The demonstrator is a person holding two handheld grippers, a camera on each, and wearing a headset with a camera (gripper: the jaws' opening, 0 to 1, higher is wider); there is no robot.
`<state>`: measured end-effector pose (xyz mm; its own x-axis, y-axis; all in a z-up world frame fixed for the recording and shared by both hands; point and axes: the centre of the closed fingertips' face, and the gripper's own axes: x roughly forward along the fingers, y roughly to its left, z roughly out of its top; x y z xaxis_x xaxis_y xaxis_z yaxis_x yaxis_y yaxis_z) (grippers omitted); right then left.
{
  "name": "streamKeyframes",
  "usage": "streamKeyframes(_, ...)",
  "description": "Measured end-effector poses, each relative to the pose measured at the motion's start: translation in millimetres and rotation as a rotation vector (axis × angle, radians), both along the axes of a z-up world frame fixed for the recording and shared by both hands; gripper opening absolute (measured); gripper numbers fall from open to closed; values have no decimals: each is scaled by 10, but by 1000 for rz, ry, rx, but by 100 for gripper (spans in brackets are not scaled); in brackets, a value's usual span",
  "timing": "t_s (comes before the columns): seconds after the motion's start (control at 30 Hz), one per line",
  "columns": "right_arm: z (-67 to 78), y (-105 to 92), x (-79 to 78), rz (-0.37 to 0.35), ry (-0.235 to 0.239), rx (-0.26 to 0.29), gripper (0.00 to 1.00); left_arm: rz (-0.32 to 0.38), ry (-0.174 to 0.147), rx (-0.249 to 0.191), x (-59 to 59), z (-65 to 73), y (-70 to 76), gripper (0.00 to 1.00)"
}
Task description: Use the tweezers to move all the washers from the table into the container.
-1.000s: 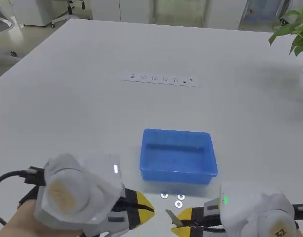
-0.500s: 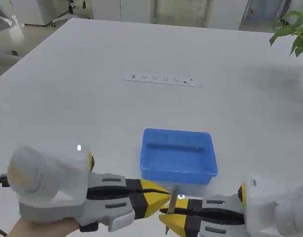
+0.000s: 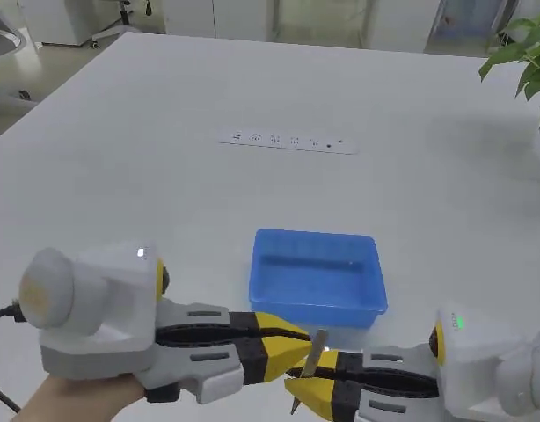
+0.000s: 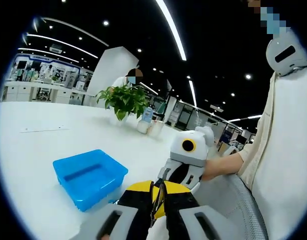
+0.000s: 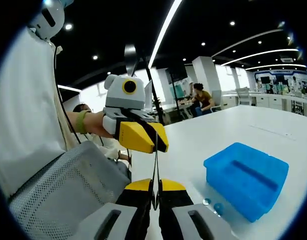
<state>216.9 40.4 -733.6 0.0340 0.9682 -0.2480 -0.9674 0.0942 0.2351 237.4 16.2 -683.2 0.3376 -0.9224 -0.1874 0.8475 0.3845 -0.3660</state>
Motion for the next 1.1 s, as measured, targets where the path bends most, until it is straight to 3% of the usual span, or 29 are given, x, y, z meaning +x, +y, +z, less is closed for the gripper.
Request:
streamKeyframes(0.07, -1, 8, -14, 6, 0, -2, 0, 6, 12, -23, 11, 37, -4, 14)
streamKeyframes(0.17, -2, 29, -36, 16, -2, -3, 0, 14, 7, 68, 41, -101, 9, 24)
streamKeyframes(0.23, -7, 33, -44, 21, -3, -6, 0, -23, -7, 53, -10, -72, -38, 14)
streamKeyframes(0.3, -22, 40, -56, 28, -9, -15, 0, -58, -6, 9, -71, 3, -102, 4)
streamKeyframes(0.47, -63, 15, -52, 30, -22, -40, 1, -70, -23, 48, -83, -49, -135, 0)
streamKeyframes(0.53, -72, 7, -46, 28, -24, -44, 1, -82, -84, 87, -84, -52, -131, 0)
streamKeyframes(0.57, -84, 2, -46, 32, -34, -53, 1, -92, -92, 100, -97, -57, -134, 0)
streamKeyframes(0.73, -181, 7, -38, 47, -104, -128, 4, -165, -199, 254, -136, -154, -141, 0)
streamKeyframes(0.83, -232, 22, -45, 65, -120, -165, 5, -199, -230, 312, -172, -199, -172, 0)
streamKeyframes(0.9, -289, 1, -42, 81, -157, -213, 5, -221, -244, 357, -196, -251, -189, 0)
streamKeyframes(1.1, -486, -48, -60, 105, -181, -324, 5, -248, -235, 411, -211, -401, -222, 0)
